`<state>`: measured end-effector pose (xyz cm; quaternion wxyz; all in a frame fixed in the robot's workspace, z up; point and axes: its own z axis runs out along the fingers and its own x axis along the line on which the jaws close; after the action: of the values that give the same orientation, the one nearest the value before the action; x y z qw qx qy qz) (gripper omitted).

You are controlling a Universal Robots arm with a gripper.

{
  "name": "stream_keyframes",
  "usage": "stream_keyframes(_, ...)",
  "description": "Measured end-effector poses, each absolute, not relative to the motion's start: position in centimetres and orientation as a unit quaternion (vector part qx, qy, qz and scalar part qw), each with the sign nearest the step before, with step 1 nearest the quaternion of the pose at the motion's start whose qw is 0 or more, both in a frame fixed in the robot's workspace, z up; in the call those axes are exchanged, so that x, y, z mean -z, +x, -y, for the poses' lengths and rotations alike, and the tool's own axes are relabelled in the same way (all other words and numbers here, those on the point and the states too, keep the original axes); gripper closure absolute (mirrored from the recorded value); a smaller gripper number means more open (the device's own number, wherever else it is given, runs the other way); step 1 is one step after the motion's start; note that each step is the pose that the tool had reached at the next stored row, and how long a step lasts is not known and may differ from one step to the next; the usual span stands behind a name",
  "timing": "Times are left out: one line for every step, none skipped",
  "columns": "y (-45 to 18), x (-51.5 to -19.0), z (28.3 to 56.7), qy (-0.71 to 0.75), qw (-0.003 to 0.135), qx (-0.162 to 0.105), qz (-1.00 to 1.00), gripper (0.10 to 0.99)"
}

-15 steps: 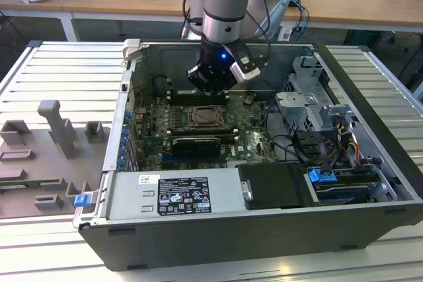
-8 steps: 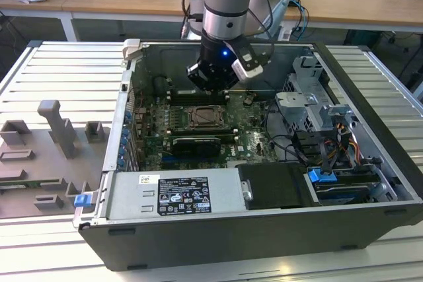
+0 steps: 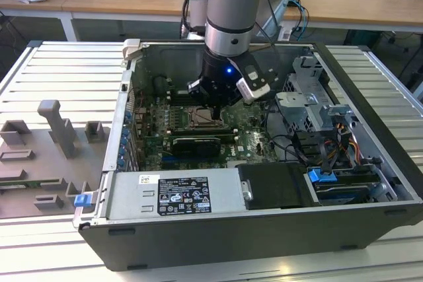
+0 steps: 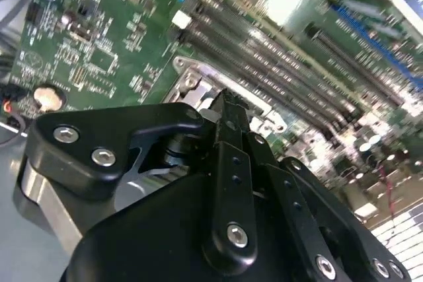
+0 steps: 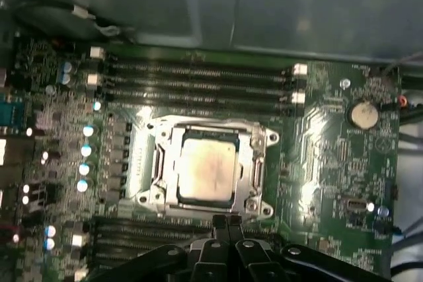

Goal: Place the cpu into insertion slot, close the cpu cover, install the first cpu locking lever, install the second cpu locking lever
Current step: 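Install the second cpu locking lever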

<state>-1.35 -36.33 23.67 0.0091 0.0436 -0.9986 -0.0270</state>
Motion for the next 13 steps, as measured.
stream_keyframes(-1.4,-23.7,36.6,0.044,0.009,0.027,0.999,0.984)
stream_keyframes(-1.8,-23.6,36.9,0.044,0.009,0.028,0.999,0.984)
stream_keyframes(-2.2,-23.6,37.0,0.044,0.009,0.029,0.999,0.984)
stream_keyframes(-2.8,-23.6,37.0,0.044,0.009,0.029,0.999,0.984)
stream_keyframes(-3.2,-23.5,37.1,0.044,0.009,0.030,0.999,0.984)
stream_keyframes(-3.9,-23.5,37.1,0.044,0.009,0.030,0.999,0.984)
stream_keyframes(-4.3,-23.4,37.1,0.045,0.009,0.030,0.999,0.984)
stream_keyframes(-4.6,-23.3,37.1,0.045,0.009,0.030,0.998,0.984)
stream_keyframes(-4.9,-23.1,37.1,0.046,0.009,0.030,0.998,0.984)
stream_keyframes(-5.2,-22.9,37.1,0.046,0.009,0.030,0.998,0.984)
stream_keyframes(-5.6,-22.6,37.1,0.047,0.009,0.030,0.998,0.984)
stream_keyframes(-5.8,-22.2,37.1,0.047,0.009,0.030,0.998,0.984)
stream_keyframes(-5.9,-22.0,37.1,0.049,0.009,0.034,0.998,0.984)
